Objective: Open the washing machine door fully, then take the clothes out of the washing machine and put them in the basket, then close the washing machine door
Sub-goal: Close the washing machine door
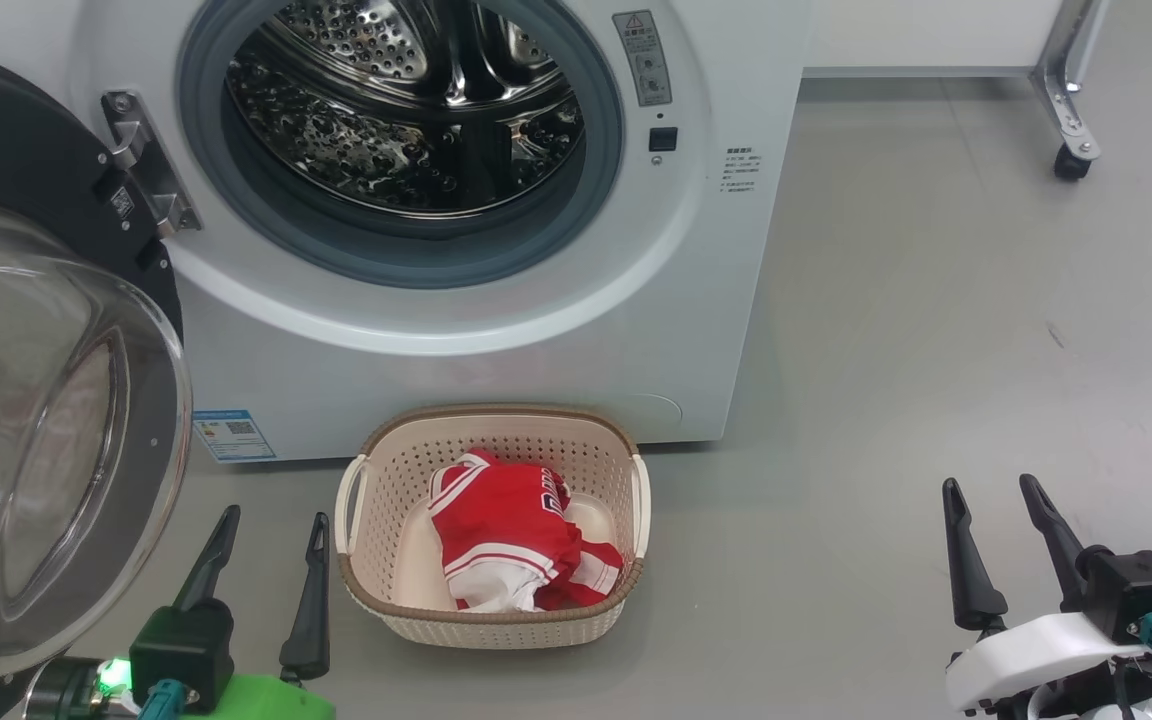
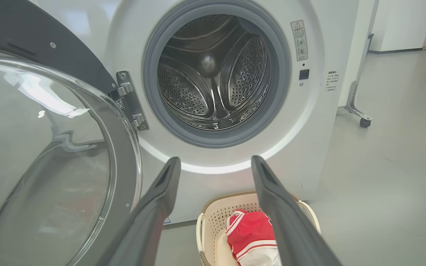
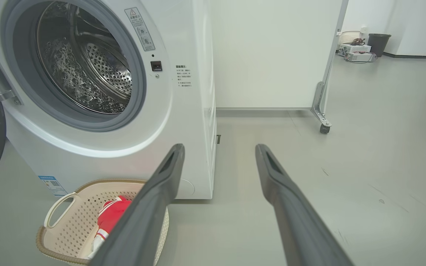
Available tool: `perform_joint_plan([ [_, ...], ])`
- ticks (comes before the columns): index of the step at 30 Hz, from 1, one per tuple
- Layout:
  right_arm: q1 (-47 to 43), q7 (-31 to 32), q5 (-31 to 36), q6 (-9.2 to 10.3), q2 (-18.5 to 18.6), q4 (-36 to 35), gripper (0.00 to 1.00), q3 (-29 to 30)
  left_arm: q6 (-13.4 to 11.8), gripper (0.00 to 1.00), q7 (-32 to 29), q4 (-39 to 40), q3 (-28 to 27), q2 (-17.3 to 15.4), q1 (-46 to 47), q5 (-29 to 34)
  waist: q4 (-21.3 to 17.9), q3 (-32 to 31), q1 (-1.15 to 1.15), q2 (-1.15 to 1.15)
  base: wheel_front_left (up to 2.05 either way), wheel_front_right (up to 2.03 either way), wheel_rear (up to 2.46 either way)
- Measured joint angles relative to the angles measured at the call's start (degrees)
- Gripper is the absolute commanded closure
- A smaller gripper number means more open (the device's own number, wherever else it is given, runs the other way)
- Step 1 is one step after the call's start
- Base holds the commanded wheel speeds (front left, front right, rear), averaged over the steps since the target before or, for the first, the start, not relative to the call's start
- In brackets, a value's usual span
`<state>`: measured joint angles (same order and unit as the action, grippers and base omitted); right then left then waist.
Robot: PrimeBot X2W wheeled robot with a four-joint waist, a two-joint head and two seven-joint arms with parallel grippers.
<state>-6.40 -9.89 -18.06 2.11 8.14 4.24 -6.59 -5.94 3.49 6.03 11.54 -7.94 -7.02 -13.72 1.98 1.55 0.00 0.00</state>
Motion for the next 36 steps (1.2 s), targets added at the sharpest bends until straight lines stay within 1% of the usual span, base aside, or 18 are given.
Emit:
perform_joint_plan([
  [9, 0.0, 0.0, 0.0, -0.03, 0.9, -0.4, 0.00, 0.1, 0.0, 0.00, -0.4, 0.3, -0.1, 0.3, 0.0, 0.6, 5.4, 0.5, 0.00, 0.00, 0.00, 0.00, 0.00],
  [16, 0.0, 0.5, 0.0, -0.99, 1.2, -0.4, 0.00, -1.1, -0.3, 0.00, 0.2, 0.5, -1.6, 0.4, -0.1, 1.0, 10.6, 0.6, 0.00, 0.00, 0.00, 0.00, 0.00],
  [25, 0.0, 1.0, 0.1, -1.04, 1.5, -0.3, 0.00, -1.3, -0.3, 0.00, 0.7, 0.5, -2.2, 1.6, -0.2, 1.2, 17.8, 0.8, 0.00, 0.00, 0.00, 0.00, 0.00],
  [26, 0.0, 1.0, 0.1, -1.04, 1.5, -0.3, 0.00, -1.3, -0.3, 0.00, 0.7, 0.5, -2.2, 1.6, -0.2, 1.2, 17.8, 0.8, 0.00, 0.00, 0.00, 0.00, 0.00],
  [32, 0.0, 1.0, 0.1, -1.02, 1.4, -0.3, 0.00, -1.3, -0.3, 0.00, 0.7, 0.0, -2.0, 1.9, -0.3, 1.2, 22.7, 0.5, 0.00, 0.00, 0.00, 0.00, 0.00],
  [34, 0.0, 1.3, 0.1, -1.09, 1.4, -0.3, 0.00, -2.0, -0.3, 0.00, 0.7, 0.1, -2.6, 1.9, -0.4, 1.2, 24.3, 0.4, 0.00, 0.00, 0.00, 0.00, 0.00],
  [36, 0.0, 1.8, 0.1, -1.68, 1.4, -0.3, 0.00, -3.0, -0.4, 0.00, 1.2, 0.2, -4.0, 1.9, -1.2, 1.2, 25.6, 0.4, 0.00, 0.00, 0.00, 0.00, 0.00],
])
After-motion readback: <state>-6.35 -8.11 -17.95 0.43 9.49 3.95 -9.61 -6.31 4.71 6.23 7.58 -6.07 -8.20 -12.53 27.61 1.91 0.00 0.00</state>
